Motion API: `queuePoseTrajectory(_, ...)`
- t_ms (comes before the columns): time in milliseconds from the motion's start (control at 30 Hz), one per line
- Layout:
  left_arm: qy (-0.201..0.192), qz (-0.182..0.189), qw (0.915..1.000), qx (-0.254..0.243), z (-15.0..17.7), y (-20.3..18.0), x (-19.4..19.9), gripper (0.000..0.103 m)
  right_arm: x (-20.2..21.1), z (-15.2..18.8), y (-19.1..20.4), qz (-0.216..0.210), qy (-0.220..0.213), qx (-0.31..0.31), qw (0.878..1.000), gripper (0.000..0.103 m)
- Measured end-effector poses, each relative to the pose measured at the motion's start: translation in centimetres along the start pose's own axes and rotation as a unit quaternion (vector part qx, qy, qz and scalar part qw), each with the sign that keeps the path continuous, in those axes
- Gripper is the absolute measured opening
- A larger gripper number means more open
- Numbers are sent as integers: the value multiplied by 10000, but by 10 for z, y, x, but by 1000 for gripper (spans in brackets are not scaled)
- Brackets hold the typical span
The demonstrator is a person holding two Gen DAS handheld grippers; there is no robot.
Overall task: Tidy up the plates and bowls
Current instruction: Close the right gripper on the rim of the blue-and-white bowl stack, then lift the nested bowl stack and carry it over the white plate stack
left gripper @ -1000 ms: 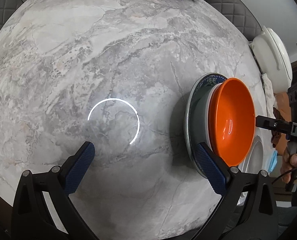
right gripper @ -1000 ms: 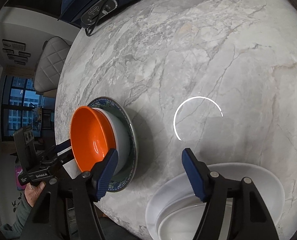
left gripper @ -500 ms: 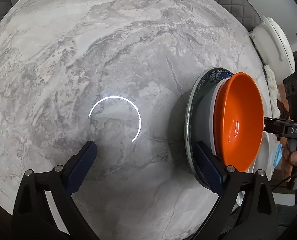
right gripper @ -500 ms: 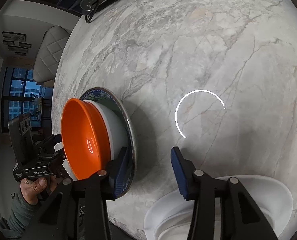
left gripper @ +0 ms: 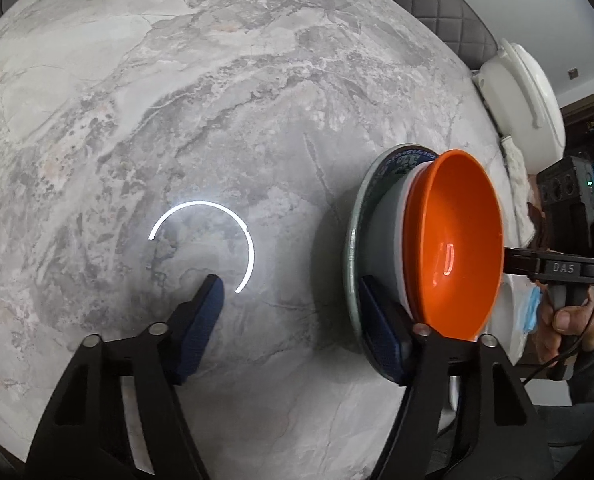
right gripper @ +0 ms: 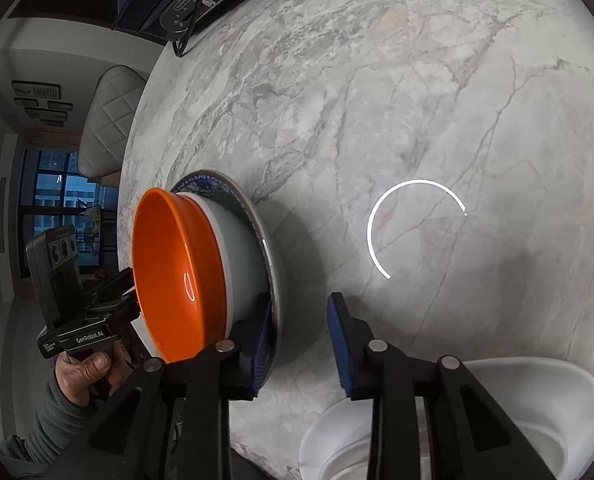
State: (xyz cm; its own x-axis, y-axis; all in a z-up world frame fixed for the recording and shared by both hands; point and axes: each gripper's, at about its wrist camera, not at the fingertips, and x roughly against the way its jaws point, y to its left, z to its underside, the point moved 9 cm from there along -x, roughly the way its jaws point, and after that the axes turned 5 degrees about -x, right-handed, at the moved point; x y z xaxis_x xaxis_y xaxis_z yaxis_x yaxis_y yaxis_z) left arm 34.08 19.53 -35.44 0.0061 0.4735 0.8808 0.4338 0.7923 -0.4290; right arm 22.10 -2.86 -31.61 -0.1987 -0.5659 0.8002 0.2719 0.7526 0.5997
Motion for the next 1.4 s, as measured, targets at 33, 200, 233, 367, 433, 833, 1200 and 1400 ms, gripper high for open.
queuePoseTrajectory(33,11,114,9999,42,-1,-2,-2,53,0,0,0,-46,-9,-24,10000,26)
queuePoseTrajectory(200,44,285,9996,13,-10,-9,-6,34,0,0,3,-316,-17,-103,9994,18)
queuePoseTrajectory(233,52,324,9995,-8,-10,-12,-6,30,0,1,4,-371,-9,-102,9993,16)
queuePoseTrajectory(367,-3,352,9992,-165,-14,-25,-5,9,0,3,8,-450,2,-81,9990,13)
queuePoseTrajectory(433,-29,287,9993,-240,-14,-28,-4,7,-1,3,8,-464,-17,-93,9989,13)
queuePoseTrajectory(833,-60,325,9992,-220,-11,-25,-3,7,-3,1,8,-611,-80,-262,9978,13)
queuePoseTrajectory(1200,-59,35,9998,-198,-7,-23,0,7,-3,0,9,-595,-104,-255,9978,13)
queuePoseTrajectory(1400,-99,-26,9997,-201,-3,-23,7,7,-3,-1,14,-606,-117,-246,9978,13)
